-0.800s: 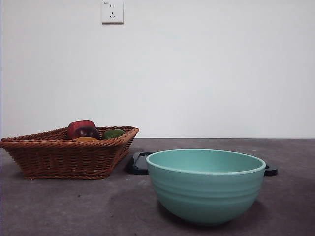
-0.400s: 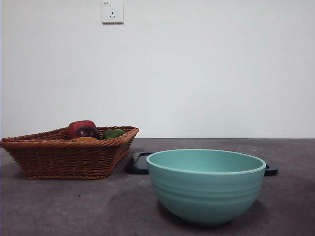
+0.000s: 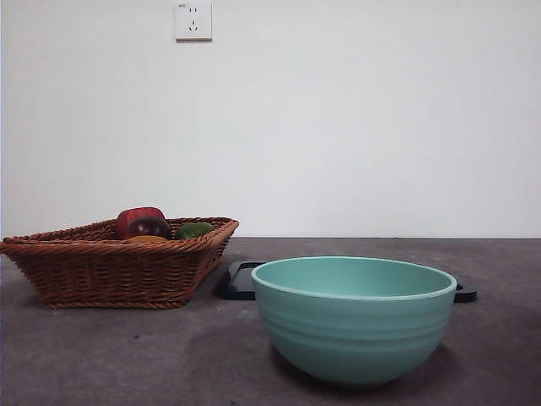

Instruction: Pick up the wifruite, put it on the bowl, pick up the plate, put it on desk

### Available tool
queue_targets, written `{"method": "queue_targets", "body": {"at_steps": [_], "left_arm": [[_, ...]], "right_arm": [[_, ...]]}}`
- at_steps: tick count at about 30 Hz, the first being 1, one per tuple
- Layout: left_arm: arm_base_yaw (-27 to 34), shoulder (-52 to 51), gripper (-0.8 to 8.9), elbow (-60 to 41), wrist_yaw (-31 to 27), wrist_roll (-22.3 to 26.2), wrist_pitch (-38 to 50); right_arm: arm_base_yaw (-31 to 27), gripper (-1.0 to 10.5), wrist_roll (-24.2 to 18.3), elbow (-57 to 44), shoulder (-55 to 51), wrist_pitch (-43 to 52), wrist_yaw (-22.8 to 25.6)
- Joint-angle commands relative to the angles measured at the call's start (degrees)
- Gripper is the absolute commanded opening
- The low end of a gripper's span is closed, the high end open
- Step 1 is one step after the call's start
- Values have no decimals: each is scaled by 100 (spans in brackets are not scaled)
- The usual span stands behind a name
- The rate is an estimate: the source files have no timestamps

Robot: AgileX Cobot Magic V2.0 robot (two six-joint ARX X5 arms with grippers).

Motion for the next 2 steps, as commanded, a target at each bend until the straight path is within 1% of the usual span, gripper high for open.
{"method": "queue_targets", "body": {"at_steps": [1,2], "left_arm": [[-4,-11,19,-118,48,85,-24],[-4,-11,19,-118,48,87,-24]], "right_arm": [[-2,15,59,-33,-15,61,7],[-2,15,59,-33,-15,61,7]]}}
